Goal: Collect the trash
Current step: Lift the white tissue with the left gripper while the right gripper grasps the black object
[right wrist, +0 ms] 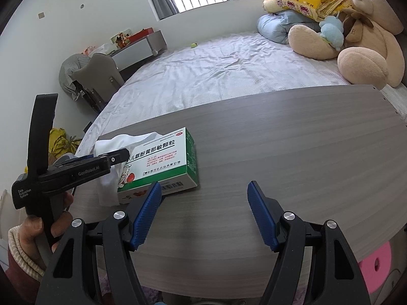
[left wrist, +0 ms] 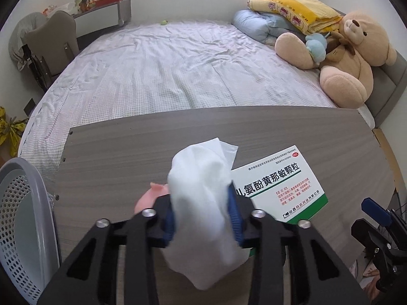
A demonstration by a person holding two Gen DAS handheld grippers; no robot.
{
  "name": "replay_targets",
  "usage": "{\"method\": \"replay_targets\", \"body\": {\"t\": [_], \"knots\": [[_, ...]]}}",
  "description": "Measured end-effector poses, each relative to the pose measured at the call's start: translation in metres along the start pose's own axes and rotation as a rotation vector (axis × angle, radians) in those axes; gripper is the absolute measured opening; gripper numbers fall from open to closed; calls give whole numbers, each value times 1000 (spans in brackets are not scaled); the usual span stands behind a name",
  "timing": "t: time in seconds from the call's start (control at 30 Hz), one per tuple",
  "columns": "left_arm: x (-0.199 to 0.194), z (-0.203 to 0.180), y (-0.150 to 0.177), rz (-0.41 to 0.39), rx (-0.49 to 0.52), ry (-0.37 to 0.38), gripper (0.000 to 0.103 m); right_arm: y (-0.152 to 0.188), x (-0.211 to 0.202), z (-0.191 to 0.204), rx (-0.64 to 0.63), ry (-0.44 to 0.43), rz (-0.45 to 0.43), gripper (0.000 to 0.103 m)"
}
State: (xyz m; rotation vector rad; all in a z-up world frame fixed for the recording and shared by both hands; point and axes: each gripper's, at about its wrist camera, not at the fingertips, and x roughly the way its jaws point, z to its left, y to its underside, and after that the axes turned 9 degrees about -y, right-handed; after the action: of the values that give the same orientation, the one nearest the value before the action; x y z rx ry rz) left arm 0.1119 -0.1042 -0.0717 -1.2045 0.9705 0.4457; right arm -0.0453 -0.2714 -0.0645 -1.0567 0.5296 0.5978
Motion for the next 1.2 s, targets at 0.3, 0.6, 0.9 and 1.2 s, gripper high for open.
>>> {"method": "replay_targets", "body": {"t": [0.3,0.6,0.9,1.2], "knots": [[-42,19,-9,-106,-54,-18,14,7,12,19,-39,-19,38,67],[-92,53,4,-201,-85,-124,14,22,41,50,-100,-29,105,67],[-109,91,39,-198,-124,-215,14,27,72,72,-130,58,138,67],[-108,112,60,-169,-175,-212,14,25,91,83,-172,177,145,25]]}}
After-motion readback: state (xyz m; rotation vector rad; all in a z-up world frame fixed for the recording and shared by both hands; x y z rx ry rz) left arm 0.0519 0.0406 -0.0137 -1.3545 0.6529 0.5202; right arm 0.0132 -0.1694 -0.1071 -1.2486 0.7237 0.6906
